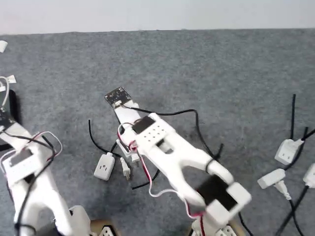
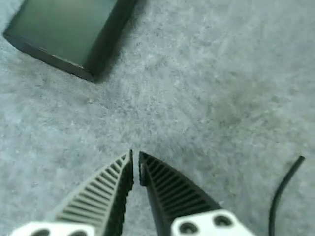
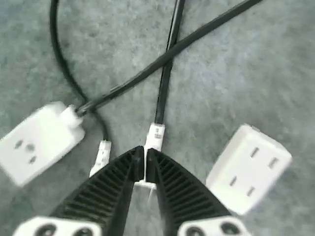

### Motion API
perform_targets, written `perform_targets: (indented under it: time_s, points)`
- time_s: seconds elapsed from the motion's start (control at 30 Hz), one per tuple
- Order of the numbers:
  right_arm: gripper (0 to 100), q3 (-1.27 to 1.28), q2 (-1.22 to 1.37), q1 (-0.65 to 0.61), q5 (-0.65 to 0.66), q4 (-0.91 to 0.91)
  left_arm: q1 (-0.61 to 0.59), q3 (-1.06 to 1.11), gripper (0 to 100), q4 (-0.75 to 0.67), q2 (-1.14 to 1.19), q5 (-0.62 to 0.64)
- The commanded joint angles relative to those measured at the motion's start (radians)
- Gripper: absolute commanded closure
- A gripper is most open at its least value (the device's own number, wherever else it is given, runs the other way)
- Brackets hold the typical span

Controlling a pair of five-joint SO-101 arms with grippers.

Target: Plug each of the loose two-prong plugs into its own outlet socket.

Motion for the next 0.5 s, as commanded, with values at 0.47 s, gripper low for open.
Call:
perform_targets:
  time_s: [0.47]
  points:
    - [92.4, -0.15, 0.143, -0.018, 0.015, 0.002, 0.002, -0.142, 99, -0.023, 0.163, 0.008]
